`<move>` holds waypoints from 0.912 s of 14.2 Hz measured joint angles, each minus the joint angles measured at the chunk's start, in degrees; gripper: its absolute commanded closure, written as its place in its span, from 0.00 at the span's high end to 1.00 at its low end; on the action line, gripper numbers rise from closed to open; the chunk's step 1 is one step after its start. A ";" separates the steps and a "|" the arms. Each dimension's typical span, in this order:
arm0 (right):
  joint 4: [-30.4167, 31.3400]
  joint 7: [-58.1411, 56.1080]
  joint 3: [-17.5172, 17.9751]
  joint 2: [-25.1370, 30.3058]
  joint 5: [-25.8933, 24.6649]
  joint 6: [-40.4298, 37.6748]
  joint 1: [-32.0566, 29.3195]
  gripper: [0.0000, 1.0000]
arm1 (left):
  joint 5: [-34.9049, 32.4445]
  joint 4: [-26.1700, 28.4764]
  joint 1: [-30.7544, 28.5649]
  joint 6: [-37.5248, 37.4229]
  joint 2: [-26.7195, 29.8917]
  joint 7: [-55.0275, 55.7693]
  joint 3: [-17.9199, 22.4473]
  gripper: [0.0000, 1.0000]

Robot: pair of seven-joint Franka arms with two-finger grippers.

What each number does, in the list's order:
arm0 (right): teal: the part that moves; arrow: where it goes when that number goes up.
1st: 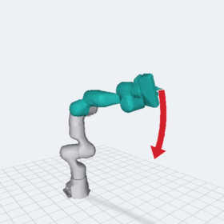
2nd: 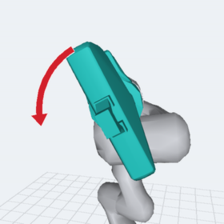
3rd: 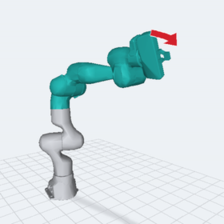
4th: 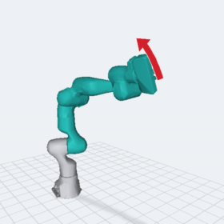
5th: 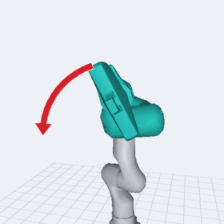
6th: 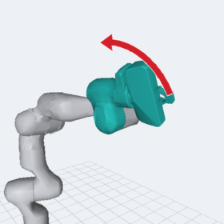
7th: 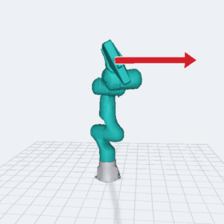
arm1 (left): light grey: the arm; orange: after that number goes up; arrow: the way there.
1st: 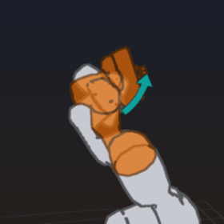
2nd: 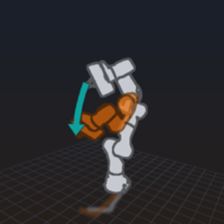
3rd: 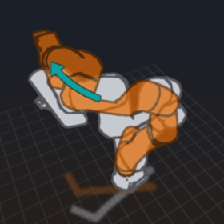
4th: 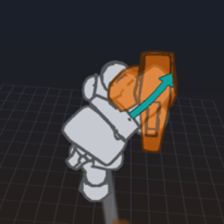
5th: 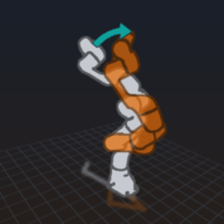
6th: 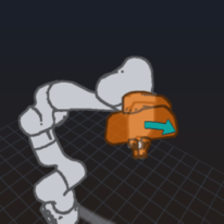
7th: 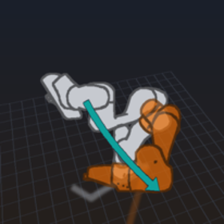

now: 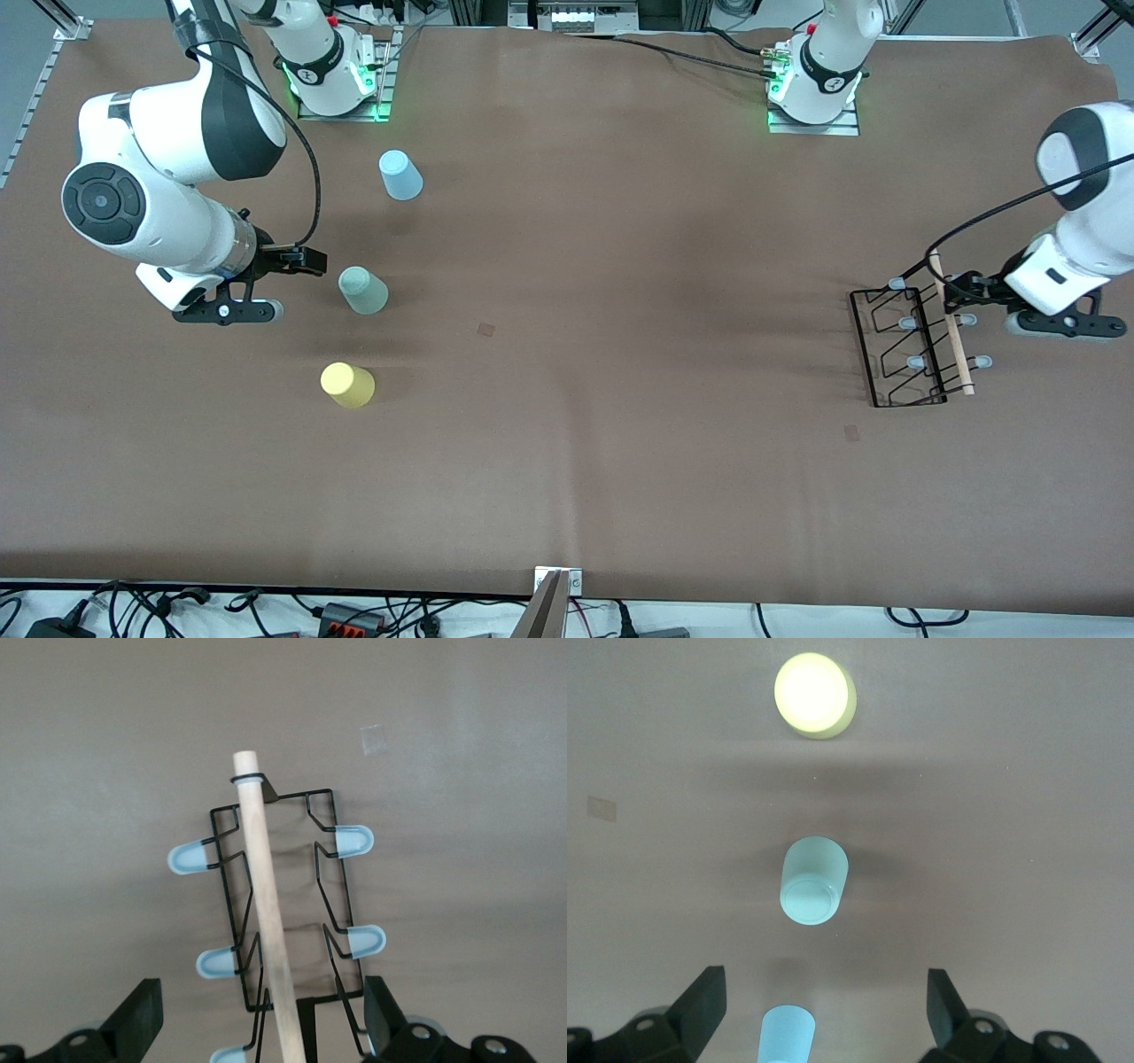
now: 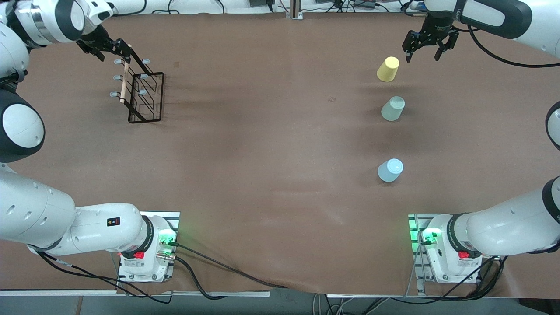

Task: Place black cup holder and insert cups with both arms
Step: 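Grasp the rack handle with the left gripper while the right gripper lowers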

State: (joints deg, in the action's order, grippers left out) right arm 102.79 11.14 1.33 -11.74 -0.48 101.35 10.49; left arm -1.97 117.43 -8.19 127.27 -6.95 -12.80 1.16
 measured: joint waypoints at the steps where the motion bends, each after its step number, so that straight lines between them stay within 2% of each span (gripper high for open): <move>1: 0.01 0.00 -0.09 0.04 -0.06 0.00 -0.01 1.00 | 0.00 1.07 0.00 1.19 0.03 0.00 -0.01 0.93; 2: 0.00 0.00 -0.24 0.18 -0.11 0.11 -0.05 1.00 | 0.00 2.20 0.00 2.28 0.01 0.00 -0.01 0.89; 6: -0.06 0.00 -1.03 0.80 -0.15 1.17 -0.62 1.00 | 0.00 5.36 -0.01 6.61 -0.77 0.11 -0.01 0.63; 9: 0.20 0.00 -1.13 0.82 -0.15 2.25 -0.57 1.00 | 0.00 5.59 -0.02 7.19 -1.76 0.72 -0.01 0.35; 12: 1.26 0.00 -1.05 0.81 -0.15 2.44 -0.44 1.00 | 0.00 5.66 -0.03 7.24 -1.97 1.26 -0.01 0.29; 13: 1.53 0.00 -1.04 0.81 -0.15 2.67 -0.44 1.00 | 0.00 5.69 -0.06 7.24 -2.08 1.31 -0.01 0.23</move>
State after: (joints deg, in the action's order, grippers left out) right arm 104.33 11.14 0.30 -10.93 -0.64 104.02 10.05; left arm -1.98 123.12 -8.25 134.51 -9.04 -11.49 1.15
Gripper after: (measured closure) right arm 0.000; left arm 0.692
